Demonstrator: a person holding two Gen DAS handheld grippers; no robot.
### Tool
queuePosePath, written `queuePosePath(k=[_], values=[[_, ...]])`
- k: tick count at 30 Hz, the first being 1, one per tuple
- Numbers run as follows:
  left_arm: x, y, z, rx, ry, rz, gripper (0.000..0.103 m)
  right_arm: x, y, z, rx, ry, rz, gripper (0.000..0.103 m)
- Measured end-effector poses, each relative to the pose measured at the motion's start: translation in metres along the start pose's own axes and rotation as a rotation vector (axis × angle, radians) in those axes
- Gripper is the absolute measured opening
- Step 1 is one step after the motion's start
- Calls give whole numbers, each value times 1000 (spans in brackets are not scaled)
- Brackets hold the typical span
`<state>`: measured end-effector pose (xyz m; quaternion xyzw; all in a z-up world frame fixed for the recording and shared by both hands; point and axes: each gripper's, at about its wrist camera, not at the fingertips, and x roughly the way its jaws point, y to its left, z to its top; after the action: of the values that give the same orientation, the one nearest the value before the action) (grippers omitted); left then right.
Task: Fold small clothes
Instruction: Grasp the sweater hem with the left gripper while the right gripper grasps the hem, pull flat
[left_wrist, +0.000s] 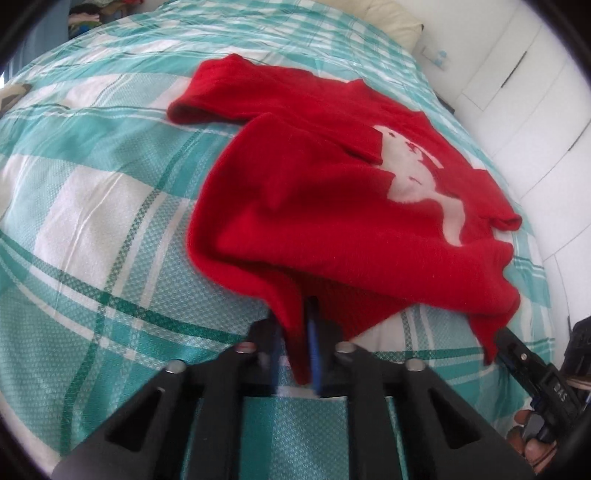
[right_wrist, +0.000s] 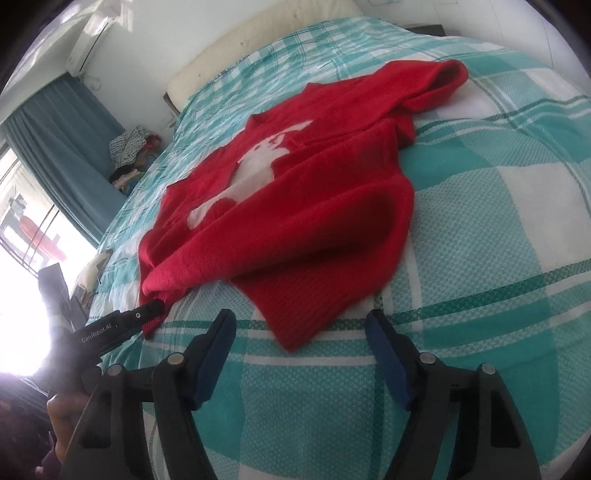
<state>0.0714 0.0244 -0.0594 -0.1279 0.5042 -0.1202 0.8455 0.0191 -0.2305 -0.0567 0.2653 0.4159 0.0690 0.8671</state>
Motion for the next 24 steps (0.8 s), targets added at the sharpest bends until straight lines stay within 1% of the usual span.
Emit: queuePosePath(k=[1, 2, 4, 6, 8, 11, 13, 15, 17, 19, 21, 24], values=[[-4, 3, 0, -9, 6, -11, 4, 2, -2, 3, 6, -1, 10, 43], [-11, 7, 1, -15, 16, -28, 3, 4, -5, 5, 12, 18, 10, 2], [-30, 16, 1, -22, 39, -65, 3, -6, -13, 10, 53, 43, 34, 4], [-51, 24, -1, -3, 67, -95, 3, -31, -12, 11, 17, 47, 27, 4], [-69, 30, -6, 25, 93, -98, 3, -60, -12, 11, -15, 50, 41, 4], [-77, 32, -18, 70, 166, -115, 3, -90, -12, 7, -50, 102, 34, 4], [-68, 28, -24, 96, 199, -87, 3, -90, -14, 2, -57, 160, 12, 4], [-56, 23, -27, 120, 203, -54, 3, -79, -17, -5, -84, 203, -35, 4], [-49, 21, -27, 121, 201, -46, 3, -65, -24, -12, -92, 227, -65, 4], [-48, 20, -27, 132, 189, -34, 3, -56, -29, -16, -82, 233, -67, 4], [-50, 21, -26, 139, 181, -12, 3, -54, -30, -19, -111, 225, -96, 4], [-60, 24, -29, 157, 175, 13, 2, -61, -30, -23, -136, 246, -154, 4]])
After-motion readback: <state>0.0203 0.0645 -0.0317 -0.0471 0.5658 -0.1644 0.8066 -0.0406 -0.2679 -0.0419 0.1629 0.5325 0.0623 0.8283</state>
